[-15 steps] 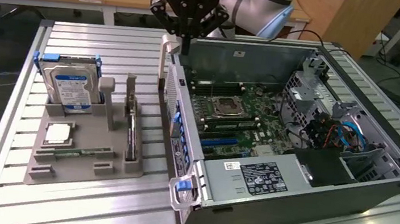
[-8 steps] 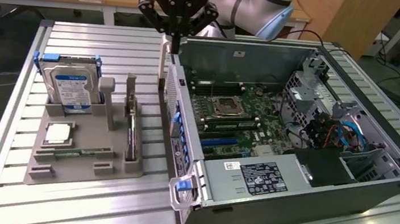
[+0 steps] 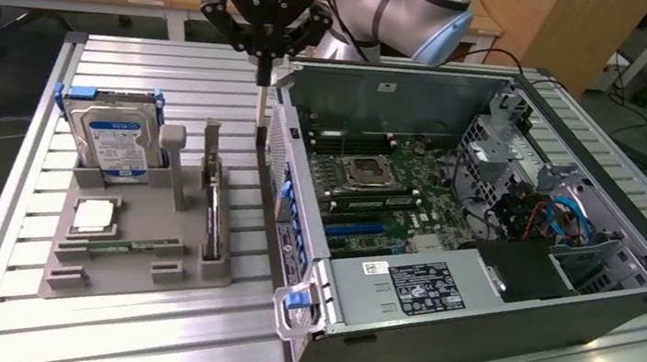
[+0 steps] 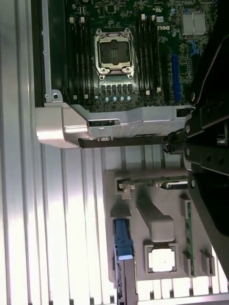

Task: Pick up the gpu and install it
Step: 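Reach for the gpu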

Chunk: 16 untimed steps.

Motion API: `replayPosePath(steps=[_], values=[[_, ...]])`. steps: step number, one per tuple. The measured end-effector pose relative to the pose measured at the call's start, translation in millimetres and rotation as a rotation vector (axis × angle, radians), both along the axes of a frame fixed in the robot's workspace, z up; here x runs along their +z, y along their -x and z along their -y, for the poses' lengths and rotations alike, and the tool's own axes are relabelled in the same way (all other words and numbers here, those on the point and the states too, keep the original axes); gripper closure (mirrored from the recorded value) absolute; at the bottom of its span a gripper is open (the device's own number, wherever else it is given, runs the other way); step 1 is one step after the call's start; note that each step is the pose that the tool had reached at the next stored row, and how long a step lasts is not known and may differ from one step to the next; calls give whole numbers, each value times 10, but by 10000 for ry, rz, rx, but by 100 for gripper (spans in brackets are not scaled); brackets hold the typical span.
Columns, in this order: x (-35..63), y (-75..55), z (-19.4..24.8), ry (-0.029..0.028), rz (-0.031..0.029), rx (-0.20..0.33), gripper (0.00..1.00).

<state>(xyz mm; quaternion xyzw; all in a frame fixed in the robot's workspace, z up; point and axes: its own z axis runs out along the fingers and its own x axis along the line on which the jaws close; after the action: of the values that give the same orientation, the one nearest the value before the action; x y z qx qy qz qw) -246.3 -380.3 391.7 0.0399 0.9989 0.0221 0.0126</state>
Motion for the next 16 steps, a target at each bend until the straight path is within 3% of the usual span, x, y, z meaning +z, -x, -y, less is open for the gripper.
replayPosePath(steps=[16], values=[[-17,427,0,0,0,-6,89]])
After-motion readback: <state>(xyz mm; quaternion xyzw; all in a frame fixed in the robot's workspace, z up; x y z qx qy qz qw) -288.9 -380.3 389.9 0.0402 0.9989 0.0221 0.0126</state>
